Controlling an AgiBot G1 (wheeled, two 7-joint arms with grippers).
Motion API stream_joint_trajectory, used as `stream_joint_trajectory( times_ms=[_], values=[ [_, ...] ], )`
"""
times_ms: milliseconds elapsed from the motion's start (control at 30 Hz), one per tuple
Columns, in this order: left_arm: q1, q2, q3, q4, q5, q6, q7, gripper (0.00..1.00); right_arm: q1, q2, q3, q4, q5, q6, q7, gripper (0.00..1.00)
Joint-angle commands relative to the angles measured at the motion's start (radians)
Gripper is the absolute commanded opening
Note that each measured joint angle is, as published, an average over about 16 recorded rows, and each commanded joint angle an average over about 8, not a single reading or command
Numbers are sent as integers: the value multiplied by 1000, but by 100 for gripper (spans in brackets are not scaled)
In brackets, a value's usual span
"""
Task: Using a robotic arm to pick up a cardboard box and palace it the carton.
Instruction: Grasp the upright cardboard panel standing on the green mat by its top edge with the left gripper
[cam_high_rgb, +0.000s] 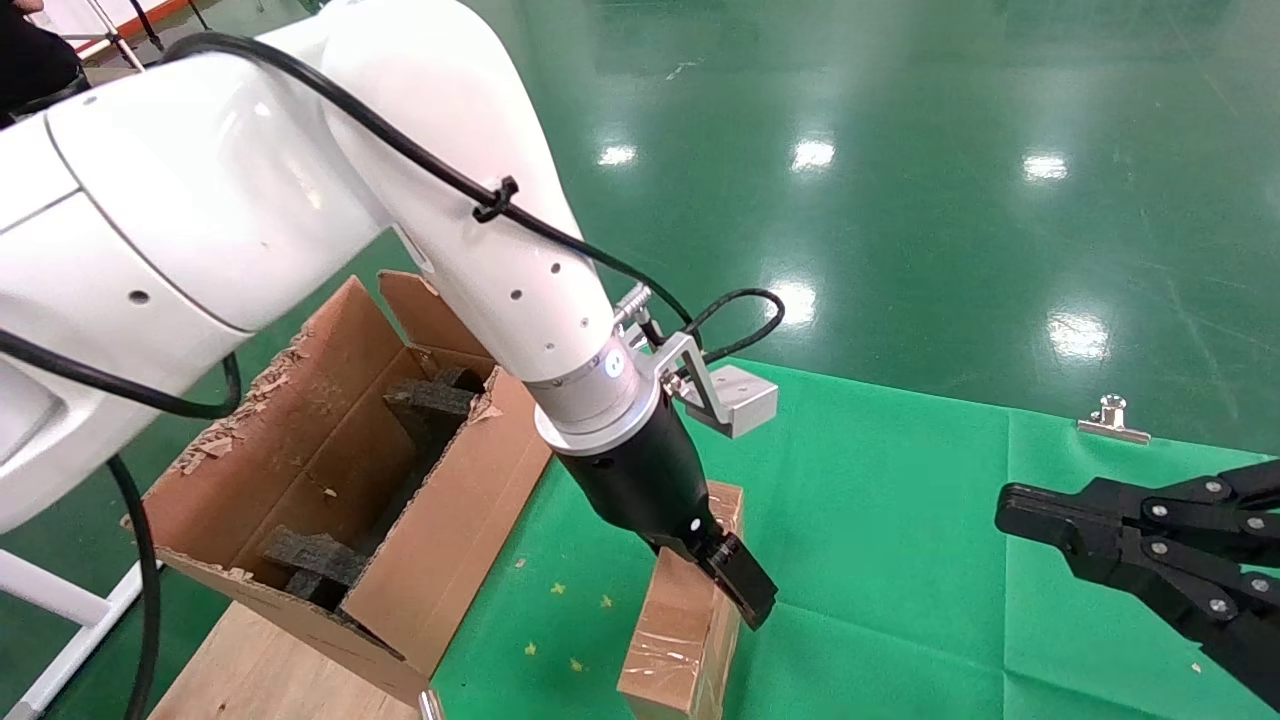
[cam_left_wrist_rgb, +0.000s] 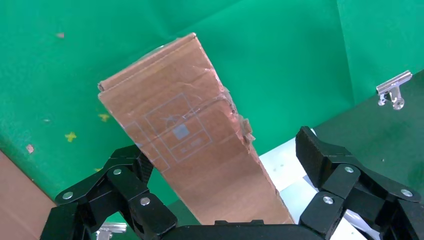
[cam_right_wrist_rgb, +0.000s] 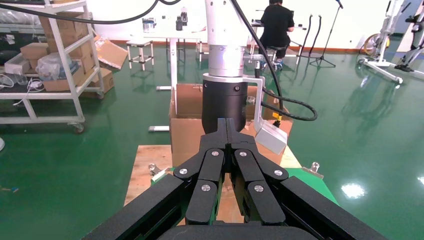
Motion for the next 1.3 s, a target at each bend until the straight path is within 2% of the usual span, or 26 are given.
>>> stream_joint_trajectory(
  times_ms=[33,200,233,1133,1300],
  values=[
    [-3,6,9,1,5,-4,1,71,0,0,0,0,0,0,0,100],
    [-2,3,5,0,3,-3,1,8,0,0,0,0,0,0,0,100],
    [-2,2,4,0,3,-3,1,0,0,0,0,0,0,0,0,100],
    [2,-5,-5,-1,-2,2,-1,0,0,0,0,0,0,0,0,100],
    [-15,-32,-7,-26,0,-1,12,0,0,0,0,0,0,0,0,100]
  ],
)
